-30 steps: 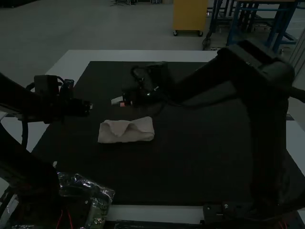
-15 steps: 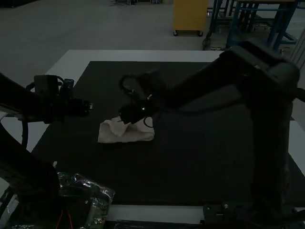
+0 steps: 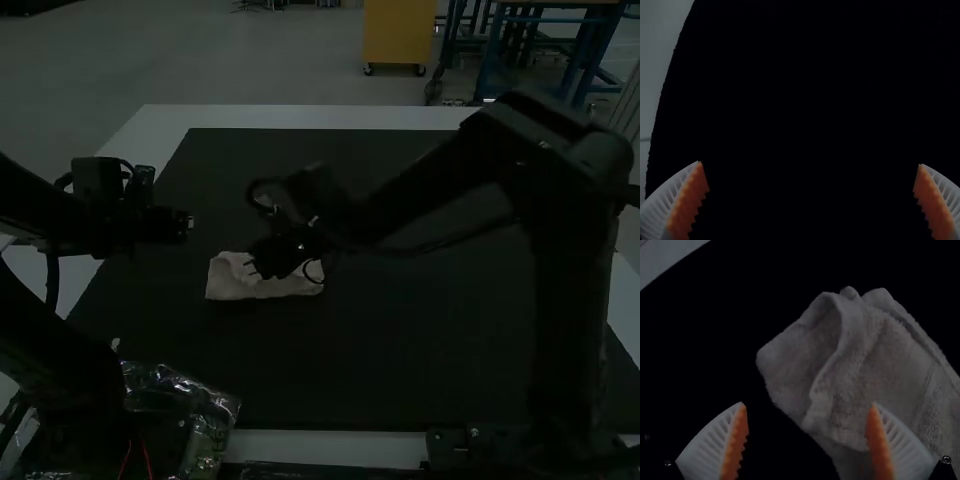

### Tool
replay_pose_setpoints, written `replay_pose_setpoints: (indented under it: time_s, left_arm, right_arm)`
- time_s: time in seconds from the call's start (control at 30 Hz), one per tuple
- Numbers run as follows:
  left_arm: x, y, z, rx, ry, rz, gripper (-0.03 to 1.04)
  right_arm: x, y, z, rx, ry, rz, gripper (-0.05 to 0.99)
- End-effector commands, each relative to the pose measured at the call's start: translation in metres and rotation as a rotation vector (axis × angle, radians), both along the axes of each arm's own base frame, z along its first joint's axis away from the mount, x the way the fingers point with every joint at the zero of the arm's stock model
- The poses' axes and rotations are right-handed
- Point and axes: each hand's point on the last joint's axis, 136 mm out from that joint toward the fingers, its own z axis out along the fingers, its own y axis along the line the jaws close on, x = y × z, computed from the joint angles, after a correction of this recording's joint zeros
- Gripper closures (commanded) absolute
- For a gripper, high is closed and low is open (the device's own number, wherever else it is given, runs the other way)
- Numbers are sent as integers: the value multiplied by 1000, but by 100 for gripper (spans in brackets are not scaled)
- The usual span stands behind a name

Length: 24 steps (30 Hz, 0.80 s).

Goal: Fold the towel.

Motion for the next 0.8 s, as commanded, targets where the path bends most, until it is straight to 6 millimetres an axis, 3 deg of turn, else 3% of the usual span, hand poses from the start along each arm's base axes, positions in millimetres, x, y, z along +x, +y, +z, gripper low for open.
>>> replay_pose_setpoints:
  time_s: [0.0,0.17,0.33,0.63,0.7,0.77]
  left_arm:
    - [-1,4,-2,1,3,18,4]
    - [-2,5,-2,0,3,21,4]
    - [-1,5,-2,1,1,21,4]
    - [-1,6,-2,2,-3,22,4]
    - [0,6,-2,2,-3,22,4]
    - [-1,6,-3,2,-2,22,4]
  right_arm:
    - [4,5,0,4,-31,-3,40]
    - [6,10,-7,7,-36,-1,39]
    - [1,17,-12,2,-33,11,29]
    - [3,23,-20,4,-30,13,27]
    - [3,25,-22,3,-28,14,28]
    - [1,27,-25,2,-24,19,40]
